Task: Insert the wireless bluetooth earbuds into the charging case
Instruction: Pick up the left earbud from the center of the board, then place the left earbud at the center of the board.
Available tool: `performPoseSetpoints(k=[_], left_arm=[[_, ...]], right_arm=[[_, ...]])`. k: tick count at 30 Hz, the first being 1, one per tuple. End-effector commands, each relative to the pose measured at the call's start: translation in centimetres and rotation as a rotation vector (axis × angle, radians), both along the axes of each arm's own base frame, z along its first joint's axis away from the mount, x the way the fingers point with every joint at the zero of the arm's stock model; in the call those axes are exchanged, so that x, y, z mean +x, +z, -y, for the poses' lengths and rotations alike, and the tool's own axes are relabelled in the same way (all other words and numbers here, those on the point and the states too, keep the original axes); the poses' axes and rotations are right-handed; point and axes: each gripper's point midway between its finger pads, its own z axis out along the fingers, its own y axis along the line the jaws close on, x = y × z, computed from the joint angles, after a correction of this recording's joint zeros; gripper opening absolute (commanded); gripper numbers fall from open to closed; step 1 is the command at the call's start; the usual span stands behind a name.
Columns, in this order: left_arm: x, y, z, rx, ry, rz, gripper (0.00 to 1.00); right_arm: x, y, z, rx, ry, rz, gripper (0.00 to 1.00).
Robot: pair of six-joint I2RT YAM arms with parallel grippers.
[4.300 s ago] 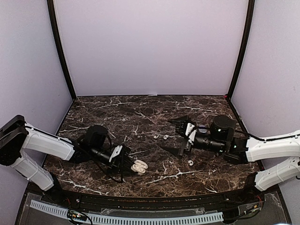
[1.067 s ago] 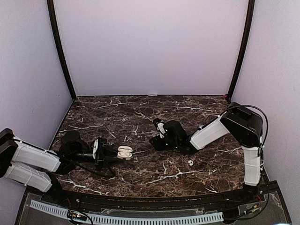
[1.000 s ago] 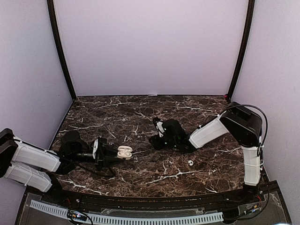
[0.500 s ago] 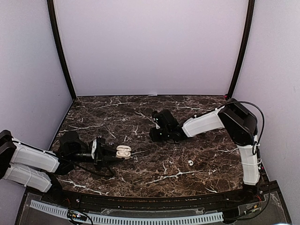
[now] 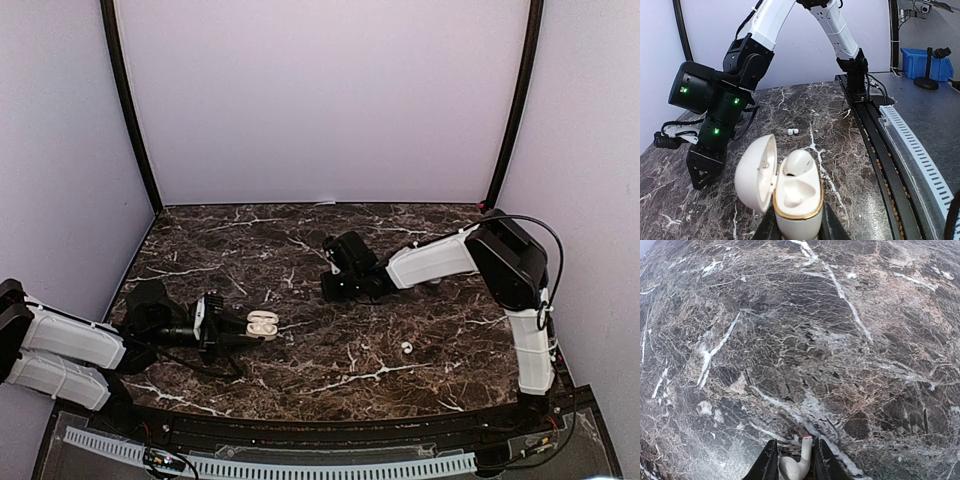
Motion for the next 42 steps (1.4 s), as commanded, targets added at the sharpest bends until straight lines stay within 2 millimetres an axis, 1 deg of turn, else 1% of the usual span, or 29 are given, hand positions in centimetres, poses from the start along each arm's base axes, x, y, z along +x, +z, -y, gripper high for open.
performPoseSetpoints(k=[1, 5, 10, 16, 19, 23, 27, 32, 36, 40, 41, 42], left_arm=[[-0.3, 0.1, -0.3, -0.008, -0.002, 0.019, 0.11], [-0.4, 0.2, -0.3, -0.010, -0.007, 0.018, 0.11], [-0.4, 0.2, -0.3, -0.008, -0.010, 0.017, 0.11], [-0.4, 0.2, -0.3, -0.007, -0.009, 0.015, 0.11], [-0.5, 0.2, -0.3, -0.007, -0.010, 0.014, 0.11], [-0.5, 0.4, -0.3, -0.010, -0.010, 0.020, 0.11], [-0.5, 0.5, -0.3, -0.010, -0.009, 0.021, 0.11], [-0.5, 0.5, -0.3, -0.010, -0.014, 0.021, 0.11], [-0.6, 0.5, -0.3, -0.009, -0.022, 0.015, 0.11], [-0.6, 0.5, -0.2, -0.006, -0.022, 0.012, 0.11], [-0.5, 0.5, -0.2, -0.005, -0.023, 0.011, 0.11], [-0.5, 0.4, -0.2, -0.004, -0.024, 0.009, 0.11]], right_arm=[[-0.9, -3.1, 1.0, -0.119, 0.019, -0.053, 0.26], [-0.8, -3.5, 1.0, -0.157, 0.018, -0.058, 0.30], [-0.8, -3.6, 1.2, -0.182, 0.017, -0.046, 0.29], [-1.7, -3.9, 1.2, -0.231, 0.030, -0.041, 0.29], [-2.1, -3.8, 1.4, -0.243, 0.031, -0.040, 0.26], [-2.6, -3.3, 1.4, -0.230, 0.034, -0.028, 0.23], [-3.1, -2.8, 1.5, -0.226, 0.046, -0.023, 0.18], [-3.9, -2.5, 2.0, -0.223, 0.064, -0.021, 0.17], [-5.3, -2.2, 2.1, -0.204, 0.100, -0.028, 0.16], [-7.3, -1.6, 2.1, -0.178, 0.152, -0.019, 0.16], [-7.8, -0.9, 1.9, -0.160, 0.169, -0.006, 0.16], [-8.9, -1.7, 2.7, -0.170, 0.187, -0.016, 0.16]])
